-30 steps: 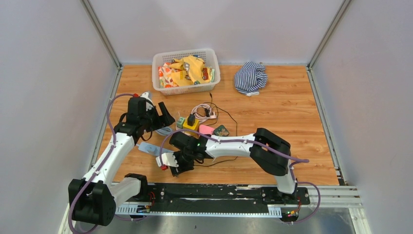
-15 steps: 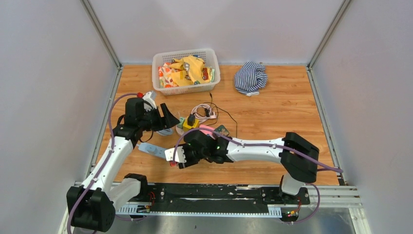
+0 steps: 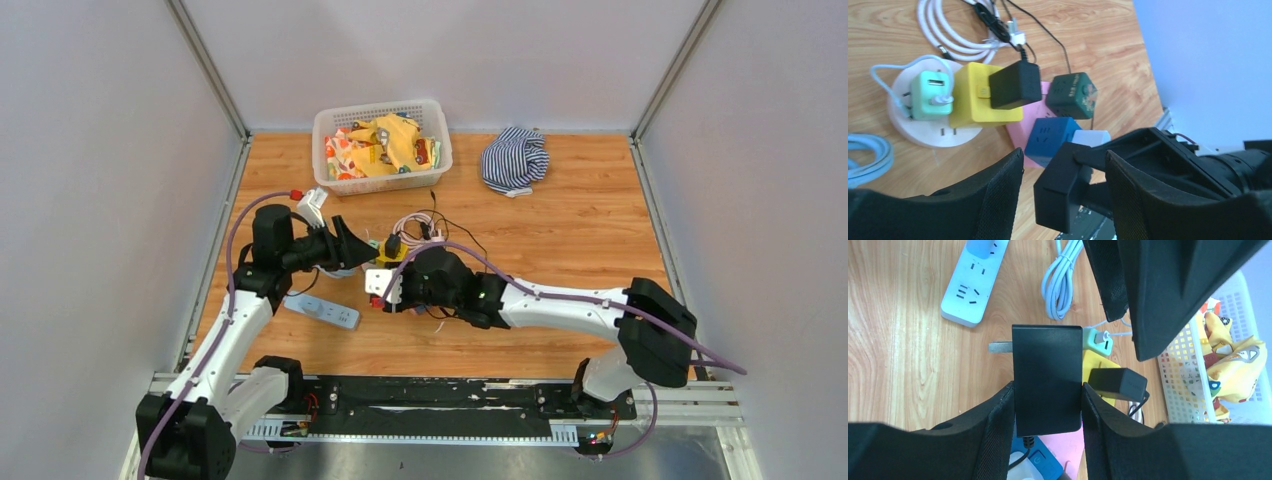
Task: Insert the plug
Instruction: Pick up the plug from the center of the board.
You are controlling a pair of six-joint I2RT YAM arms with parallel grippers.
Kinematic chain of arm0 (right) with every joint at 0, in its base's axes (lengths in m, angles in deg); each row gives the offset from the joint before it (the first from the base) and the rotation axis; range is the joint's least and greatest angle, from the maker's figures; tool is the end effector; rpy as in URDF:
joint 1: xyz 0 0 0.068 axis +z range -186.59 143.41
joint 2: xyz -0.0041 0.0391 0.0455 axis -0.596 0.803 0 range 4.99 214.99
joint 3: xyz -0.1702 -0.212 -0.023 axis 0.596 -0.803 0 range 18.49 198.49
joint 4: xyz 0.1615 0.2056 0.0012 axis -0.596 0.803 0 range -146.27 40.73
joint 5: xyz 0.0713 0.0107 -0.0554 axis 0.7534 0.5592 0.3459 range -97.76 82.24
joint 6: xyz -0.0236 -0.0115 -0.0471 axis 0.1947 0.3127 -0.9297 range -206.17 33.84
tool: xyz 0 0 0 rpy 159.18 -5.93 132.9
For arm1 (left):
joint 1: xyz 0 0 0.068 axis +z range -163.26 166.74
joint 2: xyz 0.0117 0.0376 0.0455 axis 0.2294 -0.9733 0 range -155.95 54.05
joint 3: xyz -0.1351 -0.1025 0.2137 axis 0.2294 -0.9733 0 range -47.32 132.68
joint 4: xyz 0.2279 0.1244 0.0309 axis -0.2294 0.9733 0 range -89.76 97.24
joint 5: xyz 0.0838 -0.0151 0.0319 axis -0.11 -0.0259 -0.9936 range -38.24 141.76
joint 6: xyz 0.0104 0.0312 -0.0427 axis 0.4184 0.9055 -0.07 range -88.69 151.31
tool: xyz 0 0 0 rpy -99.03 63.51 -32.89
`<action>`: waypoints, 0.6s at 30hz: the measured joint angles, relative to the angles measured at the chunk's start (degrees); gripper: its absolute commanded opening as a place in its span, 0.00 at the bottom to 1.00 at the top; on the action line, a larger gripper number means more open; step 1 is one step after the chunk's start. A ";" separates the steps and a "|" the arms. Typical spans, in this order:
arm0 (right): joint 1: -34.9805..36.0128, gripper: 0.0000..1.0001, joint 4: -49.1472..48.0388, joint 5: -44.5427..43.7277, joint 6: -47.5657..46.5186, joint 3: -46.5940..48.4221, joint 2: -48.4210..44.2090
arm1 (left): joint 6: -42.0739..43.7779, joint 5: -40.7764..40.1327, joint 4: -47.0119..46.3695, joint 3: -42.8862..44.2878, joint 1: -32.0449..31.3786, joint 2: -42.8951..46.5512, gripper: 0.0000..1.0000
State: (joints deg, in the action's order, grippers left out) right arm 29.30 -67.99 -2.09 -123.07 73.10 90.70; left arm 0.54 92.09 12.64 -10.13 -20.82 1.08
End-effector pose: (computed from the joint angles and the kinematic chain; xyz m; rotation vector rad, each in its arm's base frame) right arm 0.1374 0.3156 0.2654 -1.5505 1.1514 0.4345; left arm 0.1975 -0.0494 0.2676 0.0295 2.1273 -1.1290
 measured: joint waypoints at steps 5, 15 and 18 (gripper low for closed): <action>-1.81 0.13 -2.10 1.33 -0.20 -3.23 -2.47 | -2.64 4.68 -3.39 -0.74 -0.02 -0.63 0.59; -3.69 0.13 -2.25 6.49 -4.07 -4.20 -6.78 | 2.14 6.14 3.80 2.80 -5.46 -2.84 0.58; -3.74 0.13 -2.14 8.11 -5.27 -4.50 -8.37 | 4.20 6.12 7.04 4.44 -7.63 -3.02 0.56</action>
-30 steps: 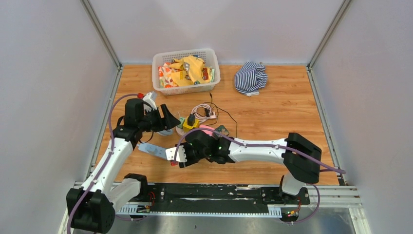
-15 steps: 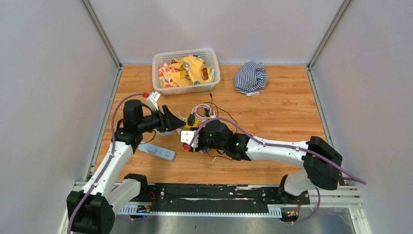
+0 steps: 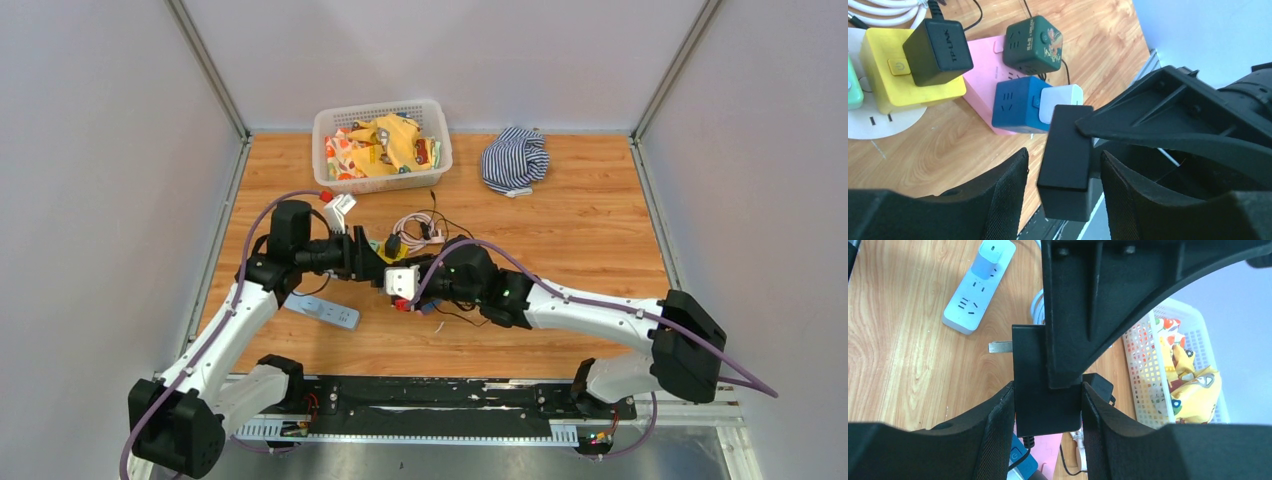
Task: Insert the plug
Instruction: Pick up the plug from the center of the board.
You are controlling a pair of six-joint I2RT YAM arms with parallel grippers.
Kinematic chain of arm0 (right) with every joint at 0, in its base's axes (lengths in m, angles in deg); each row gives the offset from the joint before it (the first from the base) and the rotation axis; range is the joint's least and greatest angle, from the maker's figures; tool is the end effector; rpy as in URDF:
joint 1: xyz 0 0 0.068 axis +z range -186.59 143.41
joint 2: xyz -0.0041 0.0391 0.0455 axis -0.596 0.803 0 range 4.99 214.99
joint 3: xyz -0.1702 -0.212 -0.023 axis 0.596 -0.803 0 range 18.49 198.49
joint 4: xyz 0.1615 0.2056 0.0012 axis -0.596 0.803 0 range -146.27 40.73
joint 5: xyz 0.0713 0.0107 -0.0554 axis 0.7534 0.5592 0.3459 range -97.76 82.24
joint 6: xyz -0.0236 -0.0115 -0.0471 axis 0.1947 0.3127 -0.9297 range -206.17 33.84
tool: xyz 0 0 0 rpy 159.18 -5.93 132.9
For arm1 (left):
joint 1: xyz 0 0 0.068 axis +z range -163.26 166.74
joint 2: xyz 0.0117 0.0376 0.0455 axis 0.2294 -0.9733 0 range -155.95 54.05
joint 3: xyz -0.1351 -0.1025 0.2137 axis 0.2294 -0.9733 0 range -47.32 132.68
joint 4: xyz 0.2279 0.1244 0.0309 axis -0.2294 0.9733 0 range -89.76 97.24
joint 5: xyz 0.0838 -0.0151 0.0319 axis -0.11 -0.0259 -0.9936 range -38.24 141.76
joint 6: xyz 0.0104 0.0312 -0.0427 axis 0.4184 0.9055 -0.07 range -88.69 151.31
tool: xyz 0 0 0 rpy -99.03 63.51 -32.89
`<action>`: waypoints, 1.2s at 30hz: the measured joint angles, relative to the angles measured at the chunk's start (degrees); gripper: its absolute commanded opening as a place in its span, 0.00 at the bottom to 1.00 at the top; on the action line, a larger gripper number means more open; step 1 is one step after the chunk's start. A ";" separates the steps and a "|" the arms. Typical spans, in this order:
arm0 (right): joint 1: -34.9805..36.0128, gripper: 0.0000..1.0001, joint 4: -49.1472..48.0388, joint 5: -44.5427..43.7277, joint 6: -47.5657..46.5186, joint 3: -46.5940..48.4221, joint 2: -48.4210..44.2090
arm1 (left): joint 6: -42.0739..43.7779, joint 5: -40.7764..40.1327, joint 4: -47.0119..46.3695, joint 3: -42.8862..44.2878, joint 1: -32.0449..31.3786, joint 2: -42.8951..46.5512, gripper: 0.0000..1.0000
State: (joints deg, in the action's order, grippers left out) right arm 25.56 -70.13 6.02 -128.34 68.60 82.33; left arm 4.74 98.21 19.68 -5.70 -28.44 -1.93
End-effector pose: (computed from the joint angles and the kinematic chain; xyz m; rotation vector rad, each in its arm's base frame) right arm 0.1388 0.2807 0.2873 -1.5382 0.9756 0.4641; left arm 0.1925 -0.0789 0.2749 0.2798 2.2118 -1.2846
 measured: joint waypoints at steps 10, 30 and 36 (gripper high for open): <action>-0.04 0.13 2.38 4.37 -4.61 -1.73 -1.86 | 3.08 2.36 4.63 1.73 -0.35 -1.73 0.42; -0.04 0.24 7.45 8.74 -8.24 -1.86 -2.99 | 4.98 4.07 7.78 1.77 -4.90 -3.82 0.00; -0.07 0.64 7.67 8.48 -5.27 -1.84 -3.21 | 4.42 1.92 8.44 2.34 -5.66 -3.39 0.00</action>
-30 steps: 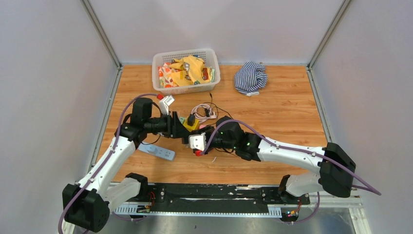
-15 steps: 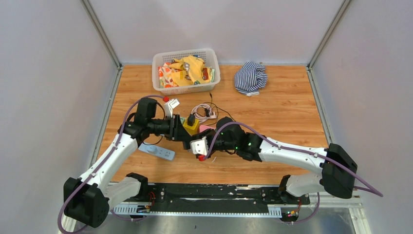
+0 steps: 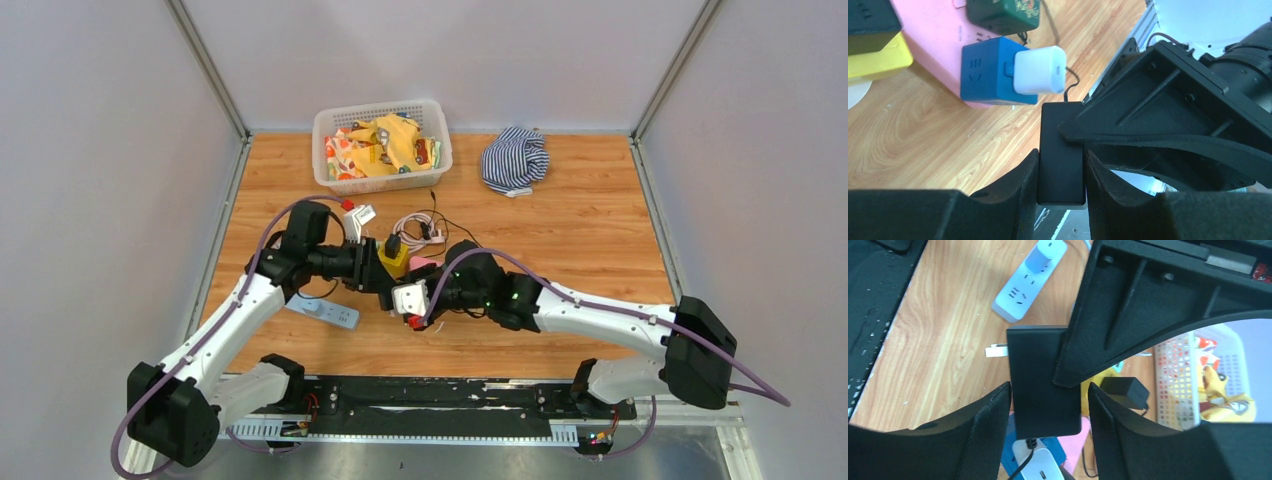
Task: Insert the plug
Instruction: Pick up the plug from the center of the board.
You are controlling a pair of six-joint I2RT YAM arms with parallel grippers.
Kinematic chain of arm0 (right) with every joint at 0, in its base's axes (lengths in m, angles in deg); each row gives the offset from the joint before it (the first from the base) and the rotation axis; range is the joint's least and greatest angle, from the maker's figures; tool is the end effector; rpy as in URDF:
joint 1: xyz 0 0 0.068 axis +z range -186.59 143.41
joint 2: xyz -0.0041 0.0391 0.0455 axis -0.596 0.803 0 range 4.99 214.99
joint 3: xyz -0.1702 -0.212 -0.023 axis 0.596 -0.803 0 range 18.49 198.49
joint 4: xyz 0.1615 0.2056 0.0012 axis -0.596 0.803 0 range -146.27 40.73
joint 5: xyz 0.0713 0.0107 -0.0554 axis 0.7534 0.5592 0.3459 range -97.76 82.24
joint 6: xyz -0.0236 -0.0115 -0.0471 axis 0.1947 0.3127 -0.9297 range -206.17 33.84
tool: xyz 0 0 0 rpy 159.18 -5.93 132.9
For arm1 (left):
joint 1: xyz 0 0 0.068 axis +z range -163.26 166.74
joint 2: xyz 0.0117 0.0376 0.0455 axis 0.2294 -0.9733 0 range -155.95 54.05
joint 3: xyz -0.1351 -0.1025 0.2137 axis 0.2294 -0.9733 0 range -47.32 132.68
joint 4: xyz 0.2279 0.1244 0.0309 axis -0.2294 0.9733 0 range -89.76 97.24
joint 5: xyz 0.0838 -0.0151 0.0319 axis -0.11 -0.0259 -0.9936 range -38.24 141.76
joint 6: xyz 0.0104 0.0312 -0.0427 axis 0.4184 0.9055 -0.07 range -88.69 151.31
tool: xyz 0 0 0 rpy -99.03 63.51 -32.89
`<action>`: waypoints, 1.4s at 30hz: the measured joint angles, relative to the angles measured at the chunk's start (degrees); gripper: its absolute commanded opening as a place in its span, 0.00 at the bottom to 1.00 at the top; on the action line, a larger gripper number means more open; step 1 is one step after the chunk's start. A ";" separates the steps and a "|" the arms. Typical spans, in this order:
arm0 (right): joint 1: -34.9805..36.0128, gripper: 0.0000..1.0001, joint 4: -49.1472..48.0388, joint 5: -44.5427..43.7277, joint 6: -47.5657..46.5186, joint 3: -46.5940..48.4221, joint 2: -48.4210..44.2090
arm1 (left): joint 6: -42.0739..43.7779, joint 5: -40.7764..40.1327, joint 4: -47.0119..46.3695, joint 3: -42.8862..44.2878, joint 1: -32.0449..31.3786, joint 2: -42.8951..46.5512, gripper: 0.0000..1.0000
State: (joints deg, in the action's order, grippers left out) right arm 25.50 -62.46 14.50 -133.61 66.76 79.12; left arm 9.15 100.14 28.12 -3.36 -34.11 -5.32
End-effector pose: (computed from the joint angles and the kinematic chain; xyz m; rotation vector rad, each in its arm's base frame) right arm 0.1262 0.2671 0.2787 -1.7095 0.8840 0.5430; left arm 0.1856 -0.0991 0.2665 0.4276 2.3479 -1.3499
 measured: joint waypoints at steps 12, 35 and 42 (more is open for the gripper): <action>-0.20 0.72 -5.77 -10.93 12.90 -5.64 -11.54 | -7.98 -4.52 -11.06 3.89 -1.44 4.24 0.00; -8.85 0.69 -17.38 -40.52 23.32 -17.44 -12.00 | -3.06 -21.00 -14.78 18.62 -1.44 1.33 0.00; -17.40 0.69 -18.67 -40.79 27.54 -15.34 -8.61 | -2.80 -24.22 -15.02 17.75 -1.44 6.23 0.00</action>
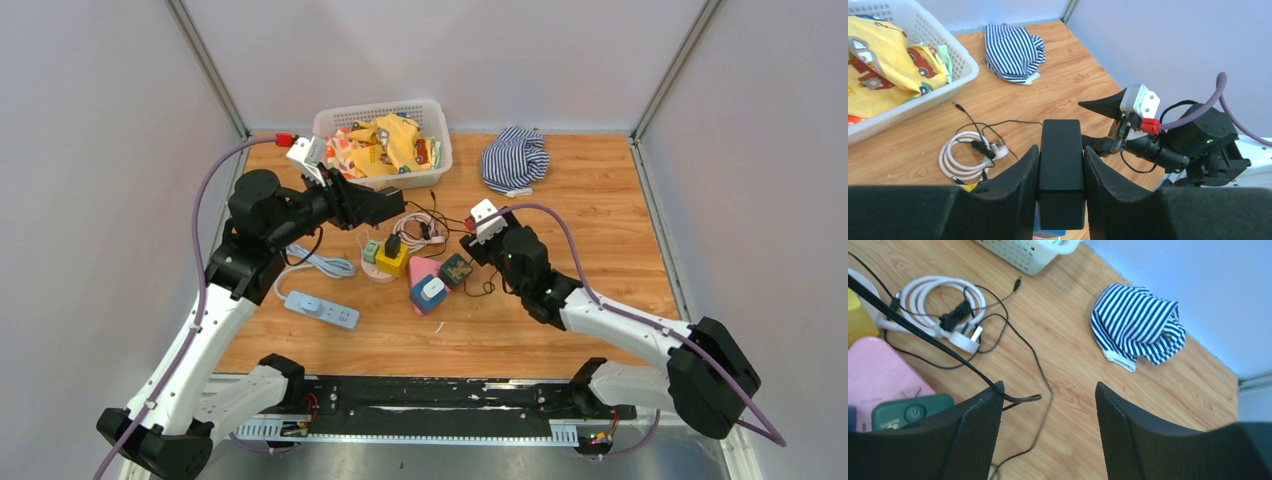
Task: Insert the plug
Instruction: Pick up the plug from the center of the board.
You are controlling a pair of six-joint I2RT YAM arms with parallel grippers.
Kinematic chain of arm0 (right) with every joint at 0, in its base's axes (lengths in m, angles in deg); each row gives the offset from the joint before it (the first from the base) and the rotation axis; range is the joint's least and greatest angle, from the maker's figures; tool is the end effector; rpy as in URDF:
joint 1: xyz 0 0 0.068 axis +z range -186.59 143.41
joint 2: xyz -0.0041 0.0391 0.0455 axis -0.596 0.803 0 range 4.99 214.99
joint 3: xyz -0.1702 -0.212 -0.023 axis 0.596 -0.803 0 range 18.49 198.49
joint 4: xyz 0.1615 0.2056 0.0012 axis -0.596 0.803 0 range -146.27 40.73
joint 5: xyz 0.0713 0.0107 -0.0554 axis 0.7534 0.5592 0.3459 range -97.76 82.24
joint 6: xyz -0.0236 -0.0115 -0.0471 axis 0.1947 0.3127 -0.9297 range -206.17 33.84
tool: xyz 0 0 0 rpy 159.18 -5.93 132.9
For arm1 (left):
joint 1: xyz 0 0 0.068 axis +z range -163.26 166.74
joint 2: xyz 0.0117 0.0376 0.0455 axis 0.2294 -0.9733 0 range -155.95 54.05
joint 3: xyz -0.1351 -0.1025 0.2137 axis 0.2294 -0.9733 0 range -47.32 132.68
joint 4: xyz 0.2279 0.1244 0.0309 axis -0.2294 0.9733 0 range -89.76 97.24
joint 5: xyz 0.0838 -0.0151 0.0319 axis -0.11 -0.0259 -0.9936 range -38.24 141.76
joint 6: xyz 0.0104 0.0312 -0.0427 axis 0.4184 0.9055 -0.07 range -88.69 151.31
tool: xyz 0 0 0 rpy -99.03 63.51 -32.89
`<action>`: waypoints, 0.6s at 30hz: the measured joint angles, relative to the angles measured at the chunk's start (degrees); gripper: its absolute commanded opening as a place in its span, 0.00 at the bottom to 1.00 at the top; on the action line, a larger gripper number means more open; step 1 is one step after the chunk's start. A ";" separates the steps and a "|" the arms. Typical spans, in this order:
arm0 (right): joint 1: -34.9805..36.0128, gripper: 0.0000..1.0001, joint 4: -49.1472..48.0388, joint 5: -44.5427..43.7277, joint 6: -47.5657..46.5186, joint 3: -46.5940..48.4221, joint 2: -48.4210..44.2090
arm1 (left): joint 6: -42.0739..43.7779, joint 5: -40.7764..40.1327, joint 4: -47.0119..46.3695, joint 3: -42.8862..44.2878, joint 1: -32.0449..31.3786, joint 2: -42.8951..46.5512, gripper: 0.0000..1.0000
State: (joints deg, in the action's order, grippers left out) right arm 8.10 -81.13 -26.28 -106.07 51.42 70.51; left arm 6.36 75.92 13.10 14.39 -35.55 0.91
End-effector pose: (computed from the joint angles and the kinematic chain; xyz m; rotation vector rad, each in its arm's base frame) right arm 0.1900 0.1720 0.2580 -0.6961 1.5497 0.0473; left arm 0.1806 -0.0897 0.4127 0.2976 1.7057 -0.9642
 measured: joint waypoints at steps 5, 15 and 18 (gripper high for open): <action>-1.25 0.71 0.76 6.82 0.61 4.09 2.56 | 1.03 -2.38 0.42 -0.11 0.00 0.48 0.00; -1.25 0.70 3.80 18.56 -1.20 8.07 4.57 | 4.61 -8.00 1.07 -0.48 0.00 1.16 0.00; -1.25 0.70 6.67 20.83 -1.51 10.78 7.32 | 6.86 -11.26 2.05 -1.73 0.00 1.79 0.00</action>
State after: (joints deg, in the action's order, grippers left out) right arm 6.85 -74.46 -5.45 -107.57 62.19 77.83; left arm 13.22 64.66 15.16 12.66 -35.55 2.70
